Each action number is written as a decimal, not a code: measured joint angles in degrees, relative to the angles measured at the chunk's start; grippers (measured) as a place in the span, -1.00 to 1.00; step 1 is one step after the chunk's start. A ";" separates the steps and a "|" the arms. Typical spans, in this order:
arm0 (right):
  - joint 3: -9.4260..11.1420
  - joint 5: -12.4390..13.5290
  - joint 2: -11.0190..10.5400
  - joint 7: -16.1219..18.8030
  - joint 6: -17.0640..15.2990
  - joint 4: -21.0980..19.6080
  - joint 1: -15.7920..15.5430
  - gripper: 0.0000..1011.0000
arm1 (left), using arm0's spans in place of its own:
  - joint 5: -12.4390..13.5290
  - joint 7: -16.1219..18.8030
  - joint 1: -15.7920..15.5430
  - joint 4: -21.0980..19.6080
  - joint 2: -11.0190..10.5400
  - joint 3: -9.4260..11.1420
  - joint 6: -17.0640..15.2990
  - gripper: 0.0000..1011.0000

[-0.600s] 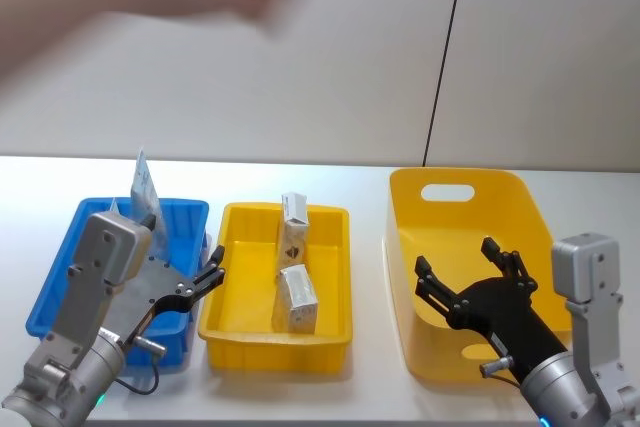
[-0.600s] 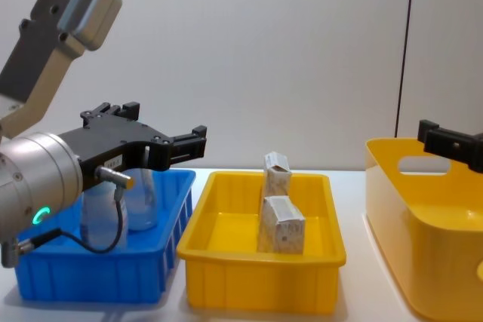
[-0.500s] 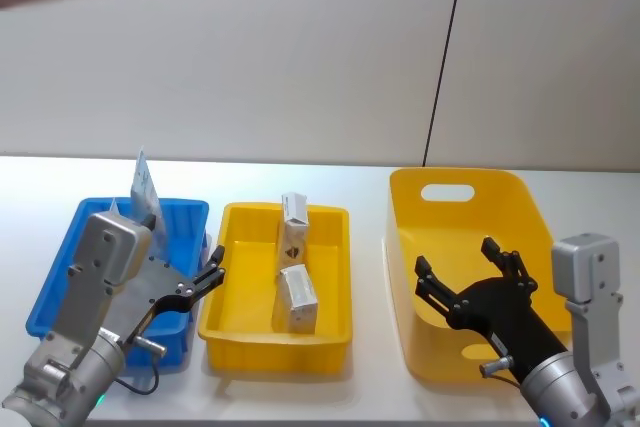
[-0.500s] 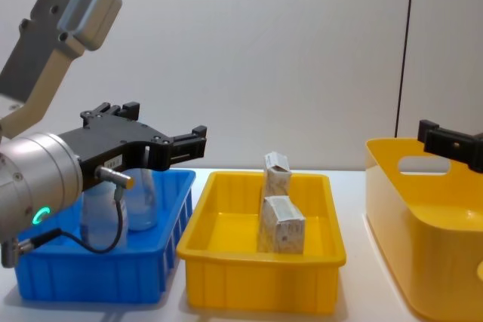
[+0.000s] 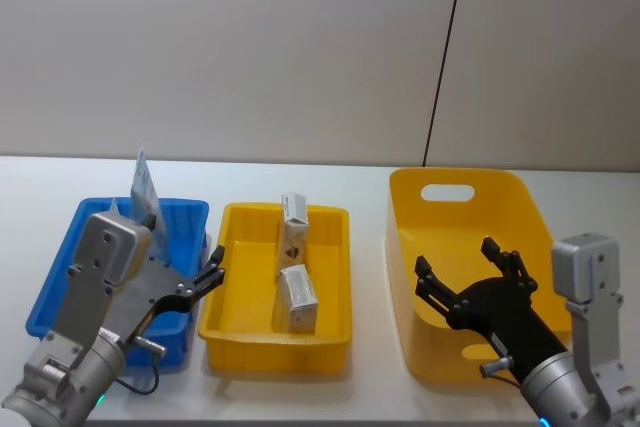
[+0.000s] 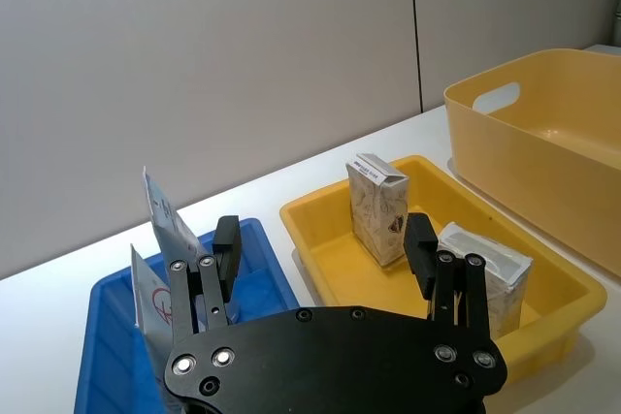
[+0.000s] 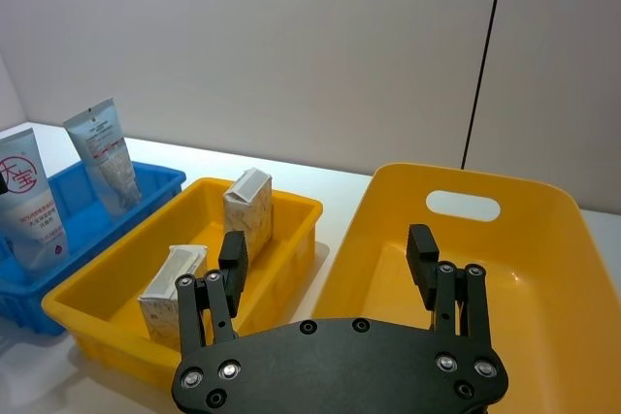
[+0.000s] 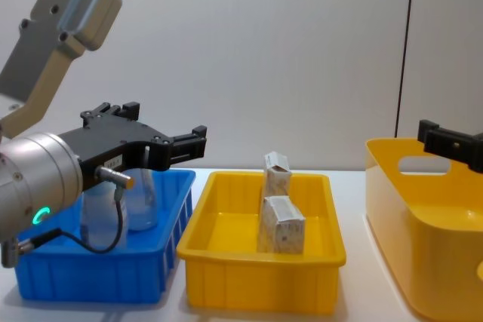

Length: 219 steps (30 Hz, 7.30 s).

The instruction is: Bimanual collaborative sorting of washing and personal care products

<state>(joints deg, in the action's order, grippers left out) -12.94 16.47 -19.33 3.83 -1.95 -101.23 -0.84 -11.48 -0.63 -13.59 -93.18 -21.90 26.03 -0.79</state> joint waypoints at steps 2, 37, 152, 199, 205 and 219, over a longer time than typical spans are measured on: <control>0.00 0.00 0.00 0.00 0.00 0.00 0.00 0.99 | 0.00 0.00 0.00 0.00 0.00 0.00 0.00 0.98; 0.00 0.00 0.00 0.00 0.00 0.00 0.00 0.99 | 0.00 0.00 0.00 0.00 0.00 0.00 0.00 0.98; -11.64 -4.94 20.88 0.23 -48.54 33.63 36.33 0.98 | 0.00 0.00 0.00 0.00 0.00 0.00 0.00 0.98; -6.72 -7.32 21.29 -2.83 -50.61 25.57 37.27 -0.42 | 0.01 0.00 0.00 0.00 0.00 0.00 0.00 0.98; -5.86 -8.22 20.45 -3.86 -49.53 21.52 36.35 -0.42 | 0.00 0.00 0.00 0.00 0.00 0.00 0.00 0.98; -1.43 -11.16 17.52 -8.36 -50.16 9.18 32.29 -0.43 | 0.00 0.00 0.00 0.00 0.00 0.00 0.00 0.98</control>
<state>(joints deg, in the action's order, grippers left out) -14.37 5.31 -1.82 -4.53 -52.11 -92.04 31.45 -11.48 -0.63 -13.59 -93.18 -21.90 26.02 -0.80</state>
